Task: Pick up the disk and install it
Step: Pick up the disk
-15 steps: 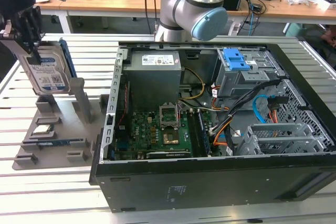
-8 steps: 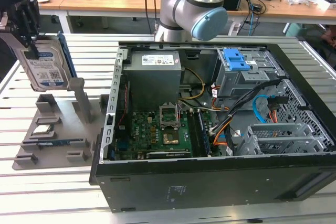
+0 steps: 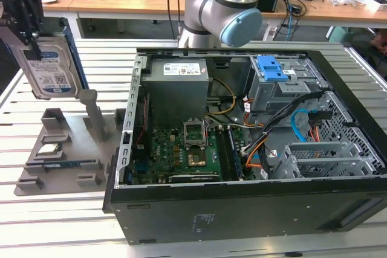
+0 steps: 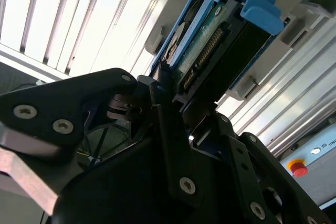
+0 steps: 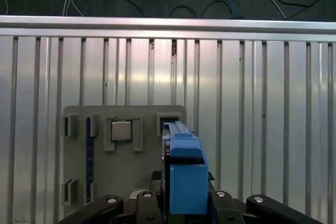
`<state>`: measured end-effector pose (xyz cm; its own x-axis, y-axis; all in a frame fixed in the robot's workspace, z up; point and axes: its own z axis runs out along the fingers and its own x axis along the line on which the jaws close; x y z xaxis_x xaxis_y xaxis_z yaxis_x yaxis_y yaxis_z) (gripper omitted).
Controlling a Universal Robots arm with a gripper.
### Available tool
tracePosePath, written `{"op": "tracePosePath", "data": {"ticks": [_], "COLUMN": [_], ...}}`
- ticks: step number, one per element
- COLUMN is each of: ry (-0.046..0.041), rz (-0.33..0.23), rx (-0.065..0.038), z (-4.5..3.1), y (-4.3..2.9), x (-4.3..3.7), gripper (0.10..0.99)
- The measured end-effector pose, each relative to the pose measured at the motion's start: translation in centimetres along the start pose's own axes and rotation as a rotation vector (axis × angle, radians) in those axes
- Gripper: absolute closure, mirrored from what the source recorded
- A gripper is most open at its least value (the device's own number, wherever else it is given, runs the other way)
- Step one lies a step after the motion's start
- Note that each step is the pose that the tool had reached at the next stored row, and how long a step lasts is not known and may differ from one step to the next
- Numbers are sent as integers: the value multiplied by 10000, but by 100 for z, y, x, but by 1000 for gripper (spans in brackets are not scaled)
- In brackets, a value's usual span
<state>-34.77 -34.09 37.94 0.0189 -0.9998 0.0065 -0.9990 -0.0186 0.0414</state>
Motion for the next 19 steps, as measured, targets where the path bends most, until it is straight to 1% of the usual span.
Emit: {"op": "tracePosePath", "data": {"ticks": [1,3,6,8,9,10,12,17,19], "ry": [-1,0,0,0,0,0,0,0,0], "rz": [-1,0,0,0,0,0,0,0,0], "rx": [0,1,0,1,0,0,0,-2,-4], "z": [-31,-60,-144,-181,-233,-261,-295,-425,-492], "y": [1,2,4,5,7,8,8,11,12], "x": [-3,-5,-12,-15,-18,-20,-22,-29,-31], "gripper": [722,722,722,722,722,722,722,722,722]}}
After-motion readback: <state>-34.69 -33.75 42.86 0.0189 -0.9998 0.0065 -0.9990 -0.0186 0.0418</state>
